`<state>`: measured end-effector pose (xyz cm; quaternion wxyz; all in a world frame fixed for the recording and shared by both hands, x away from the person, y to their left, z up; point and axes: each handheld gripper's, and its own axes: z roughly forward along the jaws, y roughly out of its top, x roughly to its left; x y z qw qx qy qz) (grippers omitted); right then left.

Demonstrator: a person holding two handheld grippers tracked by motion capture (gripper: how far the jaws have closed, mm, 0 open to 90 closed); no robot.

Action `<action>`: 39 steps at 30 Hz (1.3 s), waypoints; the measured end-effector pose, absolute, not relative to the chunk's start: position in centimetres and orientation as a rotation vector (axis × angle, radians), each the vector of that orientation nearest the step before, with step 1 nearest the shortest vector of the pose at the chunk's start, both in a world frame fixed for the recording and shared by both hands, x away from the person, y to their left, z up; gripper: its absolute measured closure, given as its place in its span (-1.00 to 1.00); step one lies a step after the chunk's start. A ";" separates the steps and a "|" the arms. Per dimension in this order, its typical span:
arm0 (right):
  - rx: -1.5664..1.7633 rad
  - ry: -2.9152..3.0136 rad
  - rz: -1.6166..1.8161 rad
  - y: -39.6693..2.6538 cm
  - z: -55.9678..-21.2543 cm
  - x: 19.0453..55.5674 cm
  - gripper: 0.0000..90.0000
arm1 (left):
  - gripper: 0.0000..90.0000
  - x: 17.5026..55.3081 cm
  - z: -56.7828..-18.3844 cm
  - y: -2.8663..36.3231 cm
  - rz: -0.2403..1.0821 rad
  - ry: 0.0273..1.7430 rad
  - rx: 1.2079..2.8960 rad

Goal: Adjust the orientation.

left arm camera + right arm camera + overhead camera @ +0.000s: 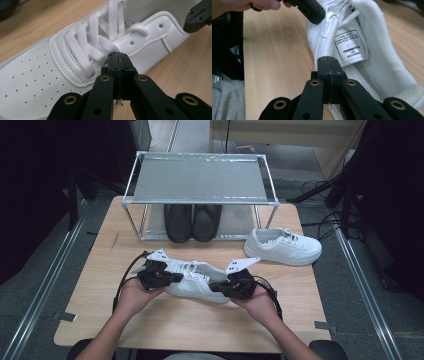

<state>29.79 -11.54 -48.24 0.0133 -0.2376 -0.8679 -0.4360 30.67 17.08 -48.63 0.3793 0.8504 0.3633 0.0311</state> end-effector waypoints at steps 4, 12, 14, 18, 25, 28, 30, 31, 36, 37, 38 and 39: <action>-0.741 -2.689 -1.365 -11.3 -48.3 29.3 1.00 | 1.00 30.9 -48.7 17.2 0.077 0.929 2.163; -0.662 -2.662 -1.322 -9.1 -48.3 28.1 1.00 | 1.00 31.1 -48.6 17.4 0.058 0.934 2.159; -0.680 -2.683 -1.360 -9.7 -47.6 28.6 1.00 | 1.00 31.1 -48.5 17.5 0.042 0.944 2.147; -0.764 -2.660 -1.429 -11.6 -46.7 29.8 1.00 | 1.00 30.7 -48.4 18.2 0.023 0.980 2.112; -0.861 -2.685 -1.459 -13.9 -46.4 32.4 1.00 | 0.99 29.2 -48.4 19.2 0.043 1.027 2.088; -0.894 -2.693 -1.432 -14.0 -47.0 33.8 1.00 | 0.99 28.7 -48.7 19.6 0.047 1.057 2.077; -0.910 -2.679 -1.402 -13.7 -47.5 34.5 1.00 | 1.00 28.6 -49.1 19.9 0.046 1.079 2.072; -0.908 -2.679 -1.389 -13.6 -47.7 34.8 1.00 | 1.00 28.7 -49.4 20.0 0.038 1.095 2.066; -0.901 -2.717 -1.372 -12.7 -48.0 35.5 1.00 | 1.00 29.0 -50.4 20.3 0.014 1.126 2.063; -0.897 -2.724 -1.368 -12.6 -48.0 35.6 1.00 | 1.00 29.0 -50.4 20.3 0.015 1.128 2.052; -0.897 -2.724 -1.360 -12.5 -48.1 35.7 1.00 | 1.00 29.0 -50.4 20.3 0.014 1.130 2.049; -0.897 -2.721 -1.359 -12.5 -48.2 35.7 1.00 | 1.00 29.0 -50.4 20.3 0.018 1.130 2.049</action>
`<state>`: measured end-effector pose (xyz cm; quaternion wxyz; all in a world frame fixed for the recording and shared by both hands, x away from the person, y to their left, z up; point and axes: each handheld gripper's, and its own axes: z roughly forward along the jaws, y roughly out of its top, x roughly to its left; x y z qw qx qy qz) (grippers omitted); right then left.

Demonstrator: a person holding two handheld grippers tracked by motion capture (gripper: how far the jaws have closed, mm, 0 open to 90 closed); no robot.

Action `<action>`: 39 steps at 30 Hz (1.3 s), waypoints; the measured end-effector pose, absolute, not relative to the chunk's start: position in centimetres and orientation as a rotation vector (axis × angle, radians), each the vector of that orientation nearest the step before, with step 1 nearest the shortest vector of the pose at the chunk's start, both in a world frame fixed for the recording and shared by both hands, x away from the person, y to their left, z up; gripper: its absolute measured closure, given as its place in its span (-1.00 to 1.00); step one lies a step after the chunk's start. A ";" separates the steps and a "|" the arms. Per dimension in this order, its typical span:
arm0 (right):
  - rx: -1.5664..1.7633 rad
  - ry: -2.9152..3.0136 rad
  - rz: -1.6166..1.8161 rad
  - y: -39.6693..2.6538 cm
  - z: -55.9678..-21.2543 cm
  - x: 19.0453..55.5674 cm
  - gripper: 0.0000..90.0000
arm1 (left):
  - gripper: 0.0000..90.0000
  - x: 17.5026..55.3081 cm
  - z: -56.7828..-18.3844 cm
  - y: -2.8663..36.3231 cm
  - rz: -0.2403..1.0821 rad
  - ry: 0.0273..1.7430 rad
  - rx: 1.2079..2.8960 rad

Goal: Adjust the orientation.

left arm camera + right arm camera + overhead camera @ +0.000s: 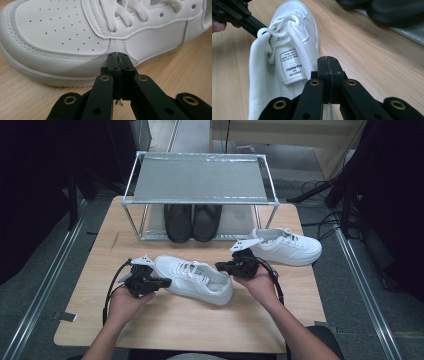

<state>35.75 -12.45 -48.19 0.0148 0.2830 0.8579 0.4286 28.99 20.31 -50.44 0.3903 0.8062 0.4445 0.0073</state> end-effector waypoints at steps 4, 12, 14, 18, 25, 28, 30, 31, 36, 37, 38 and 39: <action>0.880 2.676 1.340 -12.3 -48.4 35.7 1.00 | 1.00 28.9 -50.4 20.1 0.053 1.120 2.067; 0.852 2.713 1.312 -11.9 -48.6 34.8 1.00 | 1.00 29.3 -50.5 20.1 0.065 1.115 2.063; 0.846 2.730 1.327 -11.7 -48.6 34.4 1.00 | 1.00 29.4 -50.4 20.0 0.073 1.112 2.067; 0.797 2.766 1.319 -10.8 -48.9 33.4 1.00 | 0.99 29.7 -50.4 19.9 0.076 1.103 2.074; 0.755 2.823 1.287 -9.3 -49.7 31.8 1.00 | 0.97 30.4 -50.4 19.6 0.049 1.103 2.076; 0.738 2.826 1.285 -8.8 -49.8 31.1 1.00 | 0.97 30.6 -50.4 19.5 0.047 1.101 2.078; 0.724 2.825 1.279 -8.6 -49.8 30.9 1.00 | 0.98 30.8 -50.4 19.5 0.045 1.101 2.077; 0.722 2.824 1.286 -8.4 -49.9 30.8 1.00 | 0.98 31.0 -50.4 19.6 0.045 1.105 2.075; 0.731 2.805 1.298 -8.0 -50.0 30.8 1.00 | 0.99 31.6 -50.6 20.0 0.018 1.134 2.030; 0.735 2.800 1.301 -7.9 -50.0 30.8 1.00 | 0.99 31.8 -50.6 20.0 0.023 1.132 2.037; 0.734 2.787 1.301 -7.8 -50.1 31.0 1.00 | 0.99 32.0 -50.5 19.9 0.035 1.130 2.049; 0.752 2.773 1.303 -7.7 -50.2 31.1 1.00 | 1.00 32.2 -50.4 19.8 0.054 1.131 2.055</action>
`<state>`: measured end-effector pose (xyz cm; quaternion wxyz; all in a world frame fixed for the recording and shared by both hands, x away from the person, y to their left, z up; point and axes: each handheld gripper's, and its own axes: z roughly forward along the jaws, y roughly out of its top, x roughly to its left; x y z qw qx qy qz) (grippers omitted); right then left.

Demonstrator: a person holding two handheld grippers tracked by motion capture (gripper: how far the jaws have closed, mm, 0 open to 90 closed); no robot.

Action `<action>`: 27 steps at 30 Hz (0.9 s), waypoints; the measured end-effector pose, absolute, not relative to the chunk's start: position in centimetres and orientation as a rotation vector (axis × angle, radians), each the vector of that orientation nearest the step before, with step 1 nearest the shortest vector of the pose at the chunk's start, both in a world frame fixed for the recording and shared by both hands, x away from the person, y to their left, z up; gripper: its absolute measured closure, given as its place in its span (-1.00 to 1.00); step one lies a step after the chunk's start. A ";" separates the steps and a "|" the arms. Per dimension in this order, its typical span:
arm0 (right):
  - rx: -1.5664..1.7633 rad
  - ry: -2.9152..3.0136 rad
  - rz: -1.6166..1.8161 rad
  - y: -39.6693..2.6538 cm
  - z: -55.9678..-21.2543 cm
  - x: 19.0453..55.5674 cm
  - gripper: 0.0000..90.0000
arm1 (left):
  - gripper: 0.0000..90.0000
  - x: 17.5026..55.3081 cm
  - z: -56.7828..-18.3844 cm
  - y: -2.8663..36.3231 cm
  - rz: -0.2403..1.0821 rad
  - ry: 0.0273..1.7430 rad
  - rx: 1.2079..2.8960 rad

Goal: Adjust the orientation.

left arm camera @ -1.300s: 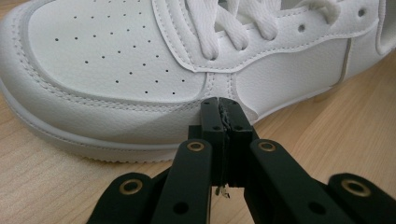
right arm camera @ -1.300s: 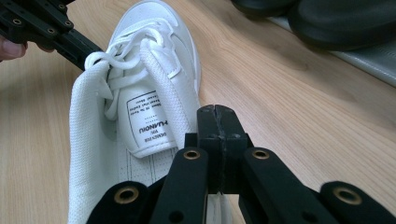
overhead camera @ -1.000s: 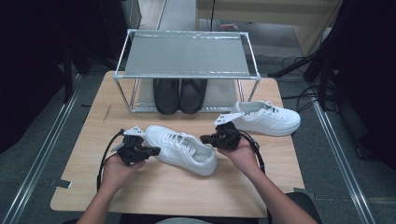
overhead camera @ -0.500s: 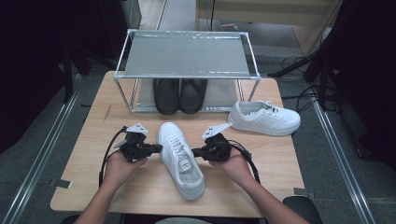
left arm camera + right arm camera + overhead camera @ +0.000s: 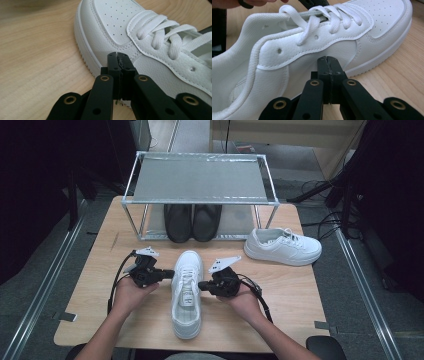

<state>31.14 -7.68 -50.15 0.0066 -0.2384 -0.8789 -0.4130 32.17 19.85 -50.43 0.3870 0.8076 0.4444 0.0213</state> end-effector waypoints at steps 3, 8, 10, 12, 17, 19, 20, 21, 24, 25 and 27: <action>-0.774 -2.707 -1.323 -7.6 -50.5 31.9 1.00 | 1.00 32.8 -50.4 19.9 0.071 1.136 2.049; -0.794 -2.678 -1.338 -7.7 -50.7 32.5 1.00 | 0.99 33.6 -50.9 20.6 0.014 1.144 1.994; -0.794 -2.694 -1.335 -7.9 -50.6 32.4 0.99 | 0.95 33.6 -50.8 20.7 0.030 1.141 2.003; -0.801 -2.688 -1.348 -8.2 -50.4 32.5 0.96 | 0.91 33.5 -50.7 20.7 0.031 1.127 2.013; -0.825 -2.681 -1.365 -9.3 -49.9 32.8 0.77 | 0.73 32.8 -49.9 20.8 0.008 1.089 2.024; -0.837 -2.674 -1.366 -9.8 -49.7 33.0 0.68 | 0.60 32.5 -49.7 20.7 0.032 1.074 2.053; -0.838 -2.670 -1.371 -10.0 -49.7 33.1 0.63 | 0.53 32.4 -49.7 20.7 0.036 1.072 2.057; -0.847 -2.667 -1.373 -10.3 -49.6 33.2 0.61 | 0.48 32.4 -49.7 20.8 0.035 1.071 2.061; -0.873 -2.666 -1.388 -11.3 -49.3 33.4 0.55 | 0.37 32.3 -49.7 21.0 0.029 1.061 2.054; -0.885 -2.661 -1.392 -11.7 -49.2 33.6 0.54 | 0.35 32.3 -49.7 21.1 0.028 1.062 2.047; -0.912 -2.659 -1.407 -12.4 -48.9 33.7 0.54 | 0.32 32.3 -49.6 21.3 0.032 1.064 2.044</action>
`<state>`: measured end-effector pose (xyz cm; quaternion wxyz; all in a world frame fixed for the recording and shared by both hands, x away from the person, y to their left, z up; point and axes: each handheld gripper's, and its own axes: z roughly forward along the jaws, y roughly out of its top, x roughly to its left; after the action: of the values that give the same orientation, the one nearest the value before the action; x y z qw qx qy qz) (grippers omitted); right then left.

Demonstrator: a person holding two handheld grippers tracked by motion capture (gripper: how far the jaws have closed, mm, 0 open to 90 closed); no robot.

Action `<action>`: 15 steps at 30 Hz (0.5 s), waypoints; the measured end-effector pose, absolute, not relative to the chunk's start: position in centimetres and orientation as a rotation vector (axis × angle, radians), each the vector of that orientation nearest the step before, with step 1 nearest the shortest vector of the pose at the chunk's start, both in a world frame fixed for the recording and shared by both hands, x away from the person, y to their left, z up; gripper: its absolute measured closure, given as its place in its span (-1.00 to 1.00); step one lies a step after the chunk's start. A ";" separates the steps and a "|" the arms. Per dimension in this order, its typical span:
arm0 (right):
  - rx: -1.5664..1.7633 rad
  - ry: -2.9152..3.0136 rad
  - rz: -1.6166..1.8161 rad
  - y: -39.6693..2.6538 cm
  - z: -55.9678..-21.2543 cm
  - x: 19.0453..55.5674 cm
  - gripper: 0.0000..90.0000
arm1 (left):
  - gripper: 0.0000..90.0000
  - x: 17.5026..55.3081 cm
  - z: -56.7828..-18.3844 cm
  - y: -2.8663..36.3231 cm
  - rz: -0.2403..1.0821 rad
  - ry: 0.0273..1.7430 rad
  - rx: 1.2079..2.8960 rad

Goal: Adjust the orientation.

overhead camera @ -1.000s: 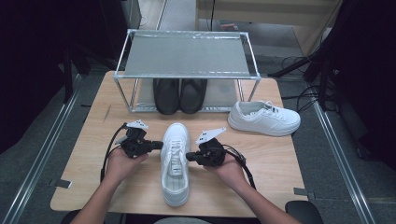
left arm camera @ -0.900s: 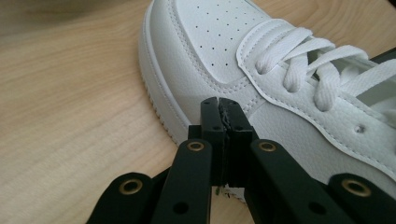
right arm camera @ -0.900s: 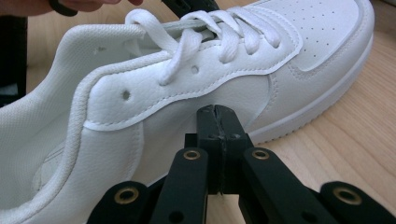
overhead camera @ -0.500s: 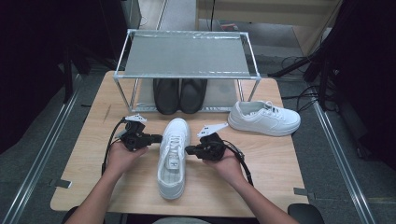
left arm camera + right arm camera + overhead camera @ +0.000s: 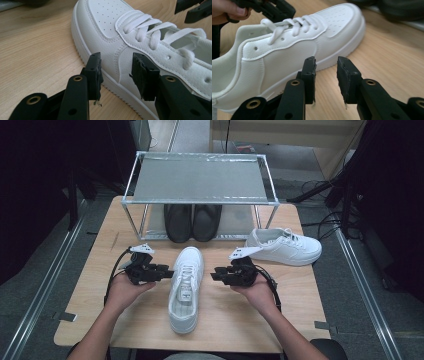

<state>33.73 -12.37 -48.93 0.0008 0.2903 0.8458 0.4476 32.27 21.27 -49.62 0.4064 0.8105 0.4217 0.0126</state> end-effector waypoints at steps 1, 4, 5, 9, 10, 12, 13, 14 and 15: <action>0.917 2.640 1.410 -12.8 -48.8 33.9 0.52 | 0.30 32.3 -49.6 21.3 0.032 1.065 2.043; 0.929 2.613 1.413 -13.9 -48.4 34.2 0.47 | 0.27 32.2 -49.8 21.4 0.029 1.073 2.045; 0.932 2.598 1.411 -14.4 -48.3 34.3 0.45 | 0.25 32.2 -49.8 21.4 0.030 1.071 2.045; 0.975 2.565 1.412 -15.8 -47.8 34.7 0.43 | 0.18 32.3 -49.9 21.4 0.039 1.076 2.046; 0.979 2.557 1.410 -16.1 -47.6 34.8 0.42 | 0.16 32.3 -49.9 21.4 0.036 1.080 2.046; 0.990 2.545 1.403 -16.6 -47.4 35.1 0.42 | 0.13 32.4 -50.0 21.4 0.040 1.088 2.053; 0.999 2.539 1.398 -16.8 -47.4 35.2 0.41 | 0.13 32.4 -50.1 21.5 0.043 1.091 2.062; 1.010 2.535 1.394 -17.1 -47.3 35.3 0.41 | 0.12 32.5 -50.1 21.5 0.041 1.093 2.065; 1.015 2.531 1.388 -17.3 -47.3 35.5 0.41 | 0.12 32.5 -50.1 21.5 0.041 1.092 2.068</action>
<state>35.45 -17.33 -47.29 0.0408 0.3315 0.8264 0.4533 32.46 21.51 -50.13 0.3904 0.8140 0.4298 0.0162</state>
